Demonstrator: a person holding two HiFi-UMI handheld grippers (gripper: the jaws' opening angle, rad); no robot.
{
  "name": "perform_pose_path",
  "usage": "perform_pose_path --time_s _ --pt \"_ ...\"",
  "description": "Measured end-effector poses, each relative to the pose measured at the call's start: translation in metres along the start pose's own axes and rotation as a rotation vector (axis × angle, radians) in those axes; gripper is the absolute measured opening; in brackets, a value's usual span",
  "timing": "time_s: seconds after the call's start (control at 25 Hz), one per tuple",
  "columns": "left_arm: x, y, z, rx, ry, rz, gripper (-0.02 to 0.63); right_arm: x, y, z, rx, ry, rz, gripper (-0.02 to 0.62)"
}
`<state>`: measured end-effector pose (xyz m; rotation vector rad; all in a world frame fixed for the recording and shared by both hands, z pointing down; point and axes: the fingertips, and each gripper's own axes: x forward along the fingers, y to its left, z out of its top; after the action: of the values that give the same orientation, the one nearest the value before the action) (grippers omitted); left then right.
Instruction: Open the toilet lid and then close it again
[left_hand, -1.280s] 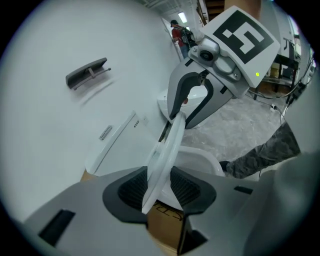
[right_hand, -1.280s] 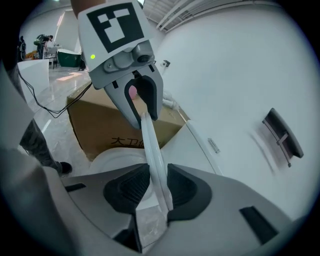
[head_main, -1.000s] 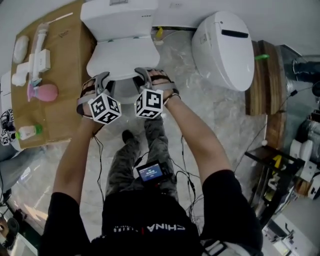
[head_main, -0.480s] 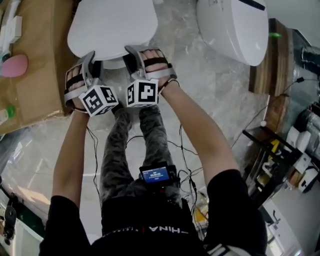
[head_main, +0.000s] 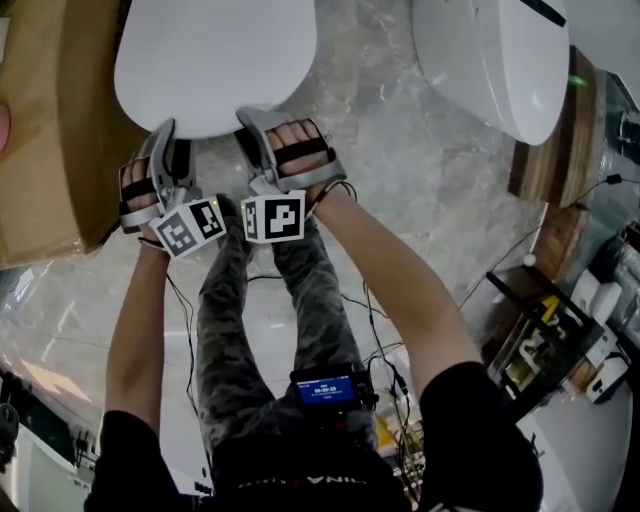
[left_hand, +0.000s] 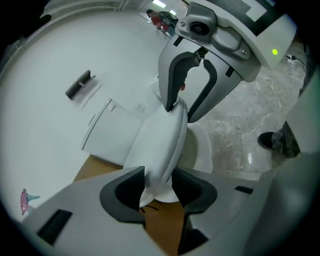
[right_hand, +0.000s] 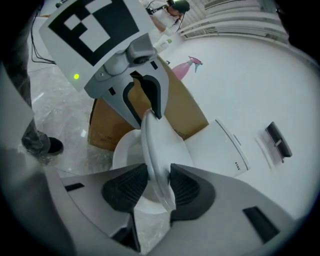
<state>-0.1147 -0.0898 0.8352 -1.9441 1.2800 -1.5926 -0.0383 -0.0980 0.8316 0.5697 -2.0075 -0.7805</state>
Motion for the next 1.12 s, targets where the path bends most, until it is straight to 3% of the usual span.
perform_pose_path --time_s 0.68,1.12 --pt "0.058 -0.072 -0.035 0.024 -0.028 -0.011 0.203 0.051 0.074 -0.038 -0.065 -0.032 0.032 0.161" --pt "0.071 -0.083 -0.042 0.024 -0.051 -0.001 0.210 0.065 0.086 -0.045 -0.072 -0.057 0.018 0.163"
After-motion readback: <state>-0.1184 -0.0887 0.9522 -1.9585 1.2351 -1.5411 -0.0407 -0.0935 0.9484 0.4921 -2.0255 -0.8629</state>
